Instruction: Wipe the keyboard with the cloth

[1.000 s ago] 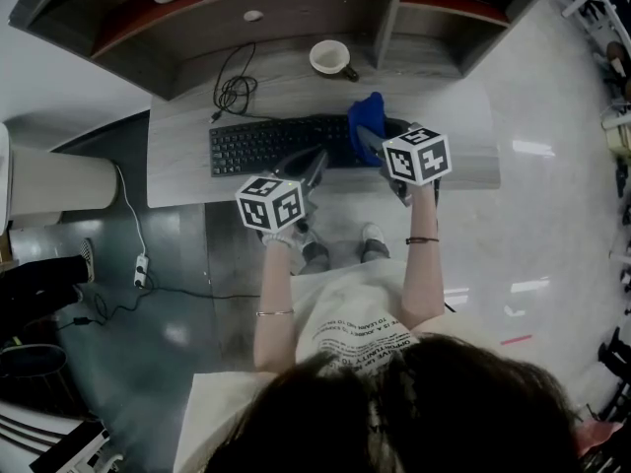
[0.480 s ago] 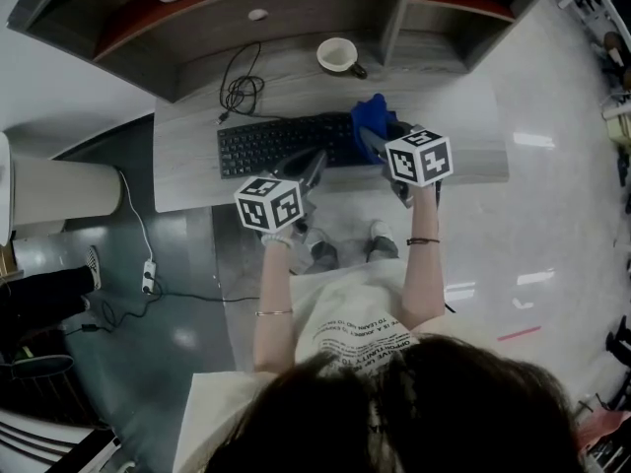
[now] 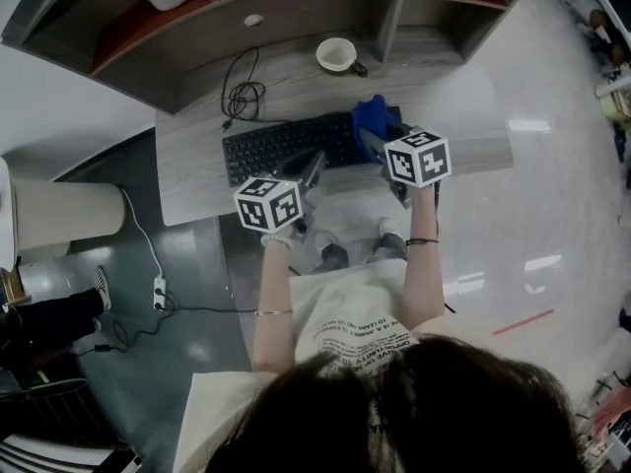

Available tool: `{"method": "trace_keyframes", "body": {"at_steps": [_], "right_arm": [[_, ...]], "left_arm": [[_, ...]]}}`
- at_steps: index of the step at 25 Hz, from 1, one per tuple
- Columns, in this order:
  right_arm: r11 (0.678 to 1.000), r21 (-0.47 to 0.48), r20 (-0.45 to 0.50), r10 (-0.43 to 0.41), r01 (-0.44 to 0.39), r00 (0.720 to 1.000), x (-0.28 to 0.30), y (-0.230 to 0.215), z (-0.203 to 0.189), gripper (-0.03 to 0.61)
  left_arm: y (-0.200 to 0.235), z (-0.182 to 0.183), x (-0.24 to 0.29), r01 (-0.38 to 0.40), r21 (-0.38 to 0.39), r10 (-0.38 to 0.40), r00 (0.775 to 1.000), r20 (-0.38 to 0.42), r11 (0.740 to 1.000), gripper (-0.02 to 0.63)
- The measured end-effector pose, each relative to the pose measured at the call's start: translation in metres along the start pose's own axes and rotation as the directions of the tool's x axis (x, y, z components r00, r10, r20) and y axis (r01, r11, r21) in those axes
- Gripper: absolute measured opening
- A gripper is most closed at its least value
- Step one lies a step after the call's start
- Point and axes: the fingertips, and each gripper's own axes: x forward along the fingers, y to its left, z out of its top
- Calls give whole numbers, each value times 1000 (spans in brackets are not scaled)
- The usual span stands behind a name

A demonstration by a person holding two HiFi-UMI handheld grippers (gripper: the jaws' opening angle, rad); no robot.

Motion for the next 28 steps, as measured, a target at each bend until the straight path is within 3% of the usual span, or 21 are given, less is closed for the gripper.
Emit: {"method": "trace_keyframes", "body": {"at_steps": [15, 28], "right_arm": [[997, 36, 46, -64, 62, 997, 10, 26, -4, 58], [998, 42, 57, -54, 51, 997, 31, 50, -1, 58]], "left_arm": [[12, -6, -21, 54, 15, -54, 998, -22, 998, 2], [35, -6, -49, 24, 7, -24, 1000, -2, 1000, 2]]}}
